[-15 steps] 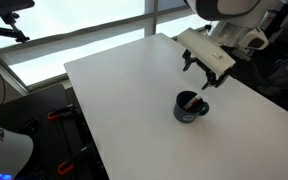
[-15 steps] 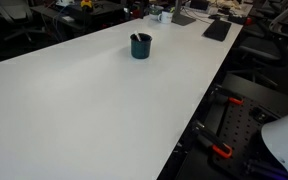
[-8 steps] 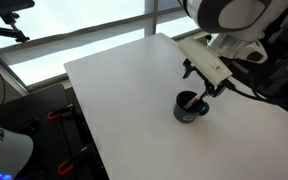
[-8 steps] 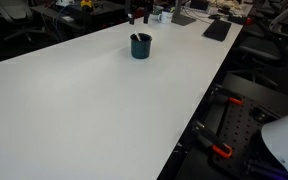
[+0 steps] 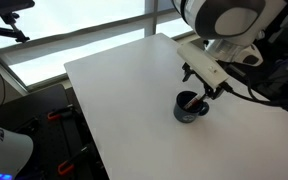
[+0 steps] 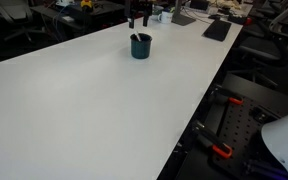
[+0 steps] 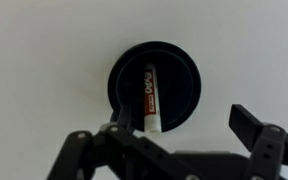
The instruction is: Remove the marker from the cup and put it on the table
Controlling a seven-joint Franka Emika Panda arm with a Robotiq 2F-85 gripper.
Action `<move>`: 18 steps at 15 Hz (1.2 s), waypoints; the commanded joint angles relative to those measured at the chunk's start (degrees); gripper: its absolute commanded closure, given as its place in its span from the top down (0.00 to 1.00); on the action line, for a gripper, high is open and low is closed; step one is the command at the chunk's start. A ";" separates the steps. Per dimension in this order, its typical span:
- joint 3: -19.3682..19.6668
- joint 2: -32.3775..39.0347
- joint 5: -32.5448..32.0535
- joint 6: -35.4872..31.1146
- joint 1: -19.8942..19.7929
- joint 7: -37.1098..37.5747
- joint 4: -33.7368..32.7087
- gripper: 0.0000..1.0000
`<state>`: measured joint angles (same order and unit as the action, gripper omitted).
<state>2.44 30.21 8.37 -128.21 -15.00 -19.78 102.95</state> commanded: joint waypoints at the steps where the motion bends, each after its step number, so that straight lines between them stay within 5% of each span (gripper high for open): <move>1: 0.70 1.44 -1.97 -2.15 1.01 1.78 -1.40 1.00; 8: 0.74 3.26 -3.15 -5.99 0.76 1.71 -1.60 0.86; 12: 0.61 4.21 -3.41 -7.46 0.44 1.56 -1.54 0.56; 14: 0.55 4.70 -3.31 -6.94 0.26 1.53 -1.79 0.51; 16: 0.49 4.94 -3.09 -6.55 0.07 1.59 -2.09 0.27; 18: 0.35 5.07 -2.81 -6.13 -0.23 1.41 -2.40 0.15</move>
<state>2.76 34.40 5.88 -134.95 -15.17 -19.78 101.77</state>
